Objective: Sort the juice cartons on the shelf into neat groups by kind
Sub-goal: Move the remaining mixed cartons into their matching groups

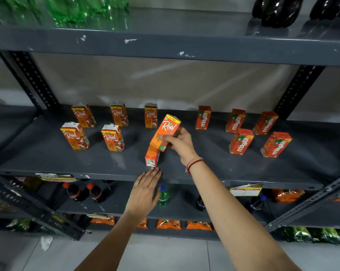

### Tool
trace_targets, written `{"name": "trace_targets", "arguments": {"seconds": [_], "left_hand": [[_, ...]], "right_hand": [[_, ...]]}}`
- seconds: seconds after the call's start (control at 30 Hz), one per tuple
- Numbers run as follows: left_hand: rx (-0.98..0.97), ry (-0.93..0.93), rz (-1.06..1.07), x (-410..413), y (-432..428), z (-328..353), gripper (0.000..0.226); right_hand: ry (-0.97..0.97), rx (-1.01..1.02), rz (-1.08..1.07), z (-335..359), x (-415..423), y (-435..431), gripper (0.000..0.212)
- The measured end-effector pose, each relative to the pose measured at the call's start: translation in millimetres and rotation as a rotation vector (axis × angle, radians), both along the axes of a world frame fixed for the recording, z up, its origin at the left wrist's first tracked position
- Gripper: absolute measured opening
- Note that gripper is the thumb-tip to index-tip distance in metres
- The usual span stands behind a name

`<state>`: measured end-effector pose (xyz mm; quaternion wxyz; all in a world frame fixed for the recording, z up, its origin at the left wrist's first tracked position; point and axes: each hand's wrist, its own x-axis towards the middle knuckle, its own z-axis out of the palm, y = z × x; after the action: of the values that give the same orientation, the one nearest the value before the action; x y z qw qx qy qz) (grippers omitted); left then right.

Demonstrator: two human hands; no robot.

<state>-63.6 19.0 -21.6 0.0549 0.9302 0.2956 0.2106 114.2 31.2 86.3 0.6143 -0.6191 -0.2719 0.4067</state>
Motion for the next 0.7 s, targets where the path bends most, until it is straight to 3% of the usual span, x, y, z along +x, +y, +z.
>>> {"name": "trace_targets", "arguments": {"seconds": [0.1,0.43,0.7], "left_hand": [[-0.013,-0.017,0.054,-23.7,13.0,-0.5,0.049],[-0.058,0.064,0.138,-40.0,20.7,-6.3,0.065],[-0.054,0.085,0.137,-40.5,21.6,-8.7,0.066]], "right_hand": [[-0.074,-0.004,0.022,5.3,-22.6,27.2,0.056],[-0.753,-0.14,0.244,-11.4,-40.8,65.3,0.06],[-0.726,-0.243,0.318,-15.4,-21.5,54.5,0.074]]}}
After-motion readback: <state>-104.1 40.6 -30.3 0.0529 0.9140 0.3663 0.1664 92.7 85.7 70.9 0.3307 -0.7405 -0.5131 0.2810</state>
